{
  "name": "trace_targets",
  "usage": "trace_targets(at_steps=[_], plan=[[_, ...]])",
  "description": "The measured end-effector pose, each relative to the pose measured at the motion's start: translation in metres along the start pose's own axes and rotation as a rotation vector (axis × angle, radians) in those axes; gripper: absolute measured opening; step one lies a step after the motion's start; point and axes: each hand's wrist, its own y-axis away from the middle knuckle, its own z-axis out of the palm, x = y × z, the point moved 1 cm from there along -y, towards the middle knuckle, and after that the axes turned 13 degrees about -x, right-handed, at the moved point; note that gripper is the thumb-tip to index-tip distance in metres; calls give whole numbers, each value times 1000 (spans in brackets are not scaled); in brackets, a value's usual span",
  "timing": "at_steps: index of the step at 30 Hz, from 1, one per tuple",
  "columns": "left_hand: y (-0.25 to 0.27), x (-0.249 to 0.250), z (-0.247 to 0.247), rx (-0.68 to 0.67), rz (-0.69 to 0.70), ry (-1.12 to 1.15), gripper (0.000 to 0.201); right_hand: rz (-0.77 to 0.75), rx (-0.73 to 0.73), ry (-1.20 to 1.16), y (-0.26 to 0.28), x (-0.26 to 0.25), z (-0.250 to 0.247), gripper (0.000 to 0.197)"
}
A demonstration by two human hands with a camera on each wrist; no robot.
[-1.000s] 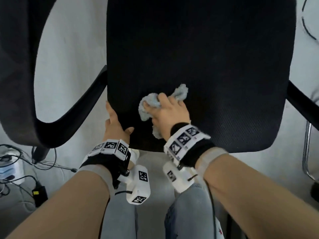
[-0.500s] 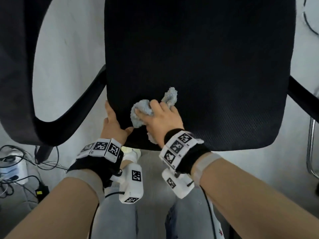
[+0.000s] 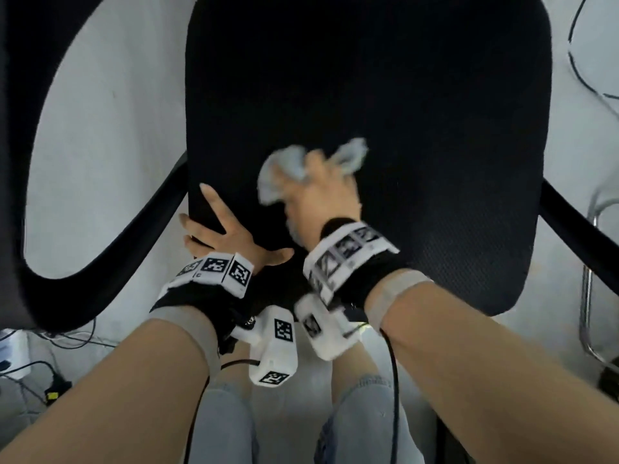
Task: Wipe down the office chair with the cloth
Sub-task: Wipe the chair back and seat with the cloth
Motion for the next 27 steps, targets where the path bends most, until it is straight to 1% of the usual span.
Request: trace_targets(at_steps=[1, 2, 3, 4, 5, 6, 7, 8, 9, 10, 11, 12, 14, 15, 16, 17, 18, 20, 21, 22, 23, 24, 25, 26, 27], plan=[[1, 0, -1, -9, 2, -10, 148, -145, -167, 97, 2, 0, -1, 50], [2, 1, -2, -30, 2, -19, 147, -226, -292, 202, 0, 13, -10, 50], [2, 1, -3, -51, 0, -28, 147, -198, -327, 270, -8, 32, -23, 47], [2, 1, -4, -69, -6, -38, 147, -86, -297, 268, -15, 53, -43, 41], [2, 3, -6, -87, -16, -42, 147, 56, -201, 257, -21, 81, -65, 35], [1, 4, -5, -92, -27, -48, 147, 232, -98, 278, -28, 102, -82, 32], [1, 6, -6, -86, -38, -49, 147, 383, -6, 238, -31, 115, -99, 37], [1, 8, -5, -82, -50, -49, 147, 514, 40, 87, -34, 120, -107, 42], [2, 10, -5, -79, -60, -40, 147, 593, 69, 14, -36, 117, -105, 45], [3, 10, -4, -70, -64, -31, 146, 615, 68, 0, -39, 103, -99, 47], [4, 11, -5, -65, -56, -24, 144, 577, 54, -16, -41, 82, -87, 47], [4, 10, -5, -71, -37, -28, 141, 476, 10, -43, -42, 55, -71, 46], [4, 8, -4, -102, -9, -41, 137, 127, -149, 12, -35, 8, -35, 46], [5, 8, -4, -94, -25, -44, 139, -5, -245, 87, -30, -2, -28, 50], [6, 8, -4, -80, -59, -41, 141, -79, -310, 136, -28, 1, -33, 52], [7, 9, -5, -85, -89, -31, 143, -77, -309, 167, -32, 16, -43, 50], [7, 10, -5, -108, -106, -24, 144, 0, -258, 152, -34, 36, -55, 45], [6, 13, -7, -144, -105, -18, 144, 249, -65, 24, -39, 83, -84, 40], [6, 14, -9, -146, -100, -18, 144, 368, 45, -41, -41, 98, -95, 40], [4, 14, -9, -138, -94, -17, 144, 472, 115, -68, -42, 103, -98, 41], [3, 14, -9, -123, -85, -15, 145, 565, 130, -75, -42, 100, -95, 43], [3, 15, -9, -103, -78, -16, 145, 593, 108, -69, -41, 88, -86, 45], [5, 15, -8, -74, -72, -22, 145, 550, 47, -76, -37, 68, -74, 47], [6, 15, -7, -38, -63, -24, 145, 428, -41, -57, -30, 47, -59, 50], [7, 15, -6, -8, -57, -21, 145, 220, -152, 0, -20, 28, -40, 53]])
